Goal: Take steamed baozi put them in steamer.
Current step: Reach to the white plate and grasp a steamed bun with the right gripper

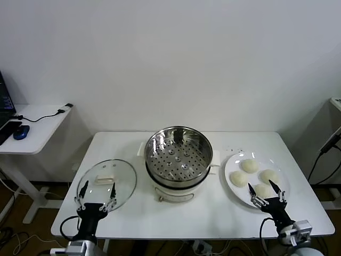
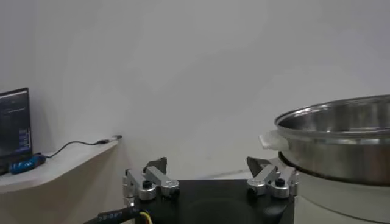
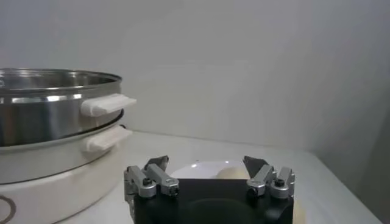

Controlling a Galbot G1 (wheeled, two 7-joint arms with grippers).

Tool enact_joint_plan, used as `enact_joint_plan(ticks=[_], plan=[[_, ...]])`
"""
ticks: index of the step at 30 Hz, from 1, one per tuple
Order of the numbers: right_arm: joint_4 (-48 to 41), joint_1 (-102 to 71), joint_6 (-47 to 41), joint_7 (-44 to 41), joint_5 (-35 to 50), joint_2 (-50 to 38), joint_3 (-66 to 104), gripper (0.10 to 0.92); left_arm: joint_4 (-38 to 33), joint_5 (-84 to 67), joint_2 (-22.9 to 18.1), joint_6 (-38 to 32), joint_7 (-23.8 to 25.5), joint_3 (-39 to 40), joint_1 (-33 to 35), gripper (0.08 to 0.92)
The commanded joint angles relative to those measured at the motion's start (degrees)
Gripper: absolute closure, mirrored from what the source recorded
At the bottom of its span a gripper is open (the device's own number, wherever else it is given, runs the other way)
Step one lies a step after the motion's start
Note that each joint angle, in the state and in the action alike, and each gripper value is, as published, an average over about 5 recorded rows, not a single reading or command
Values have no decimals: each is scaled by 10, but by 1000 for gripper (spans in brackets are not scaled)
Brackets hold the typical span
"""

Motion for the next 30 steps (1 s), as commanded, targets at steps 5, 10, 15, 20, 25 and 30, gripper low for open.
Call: enact_joint_plan(ticks=[5, 10, 15, 20, 25, 30], plan=[[-62, 77, -57, -132, -81, -183, -22, 203, -2, 1, 4, -5, -7, 1, 6, 177], [-136, 159, -65, -279, -167, -351, -81, 203, 0, -2, 6, -13, -9, -1, 10, 177], [-188, 289, -31, -361, -232, -448, -206, 203, 7, -12, 8, -19, -10, -3, 16, 177], [-282, 544, 10, -425, -296, -442, -452, 203, 9, -19, 8, -22, -11, -4, 19, 177], [-394, 747, 52, -465, -332, -381, -644, 203, 10, -26, 11, -21, -12, -13, 20, 177], [-488, 877, 76, -493, -335, -302, -772, 203, 17, -29, 12, -20, -12, -20, 18, 177]])
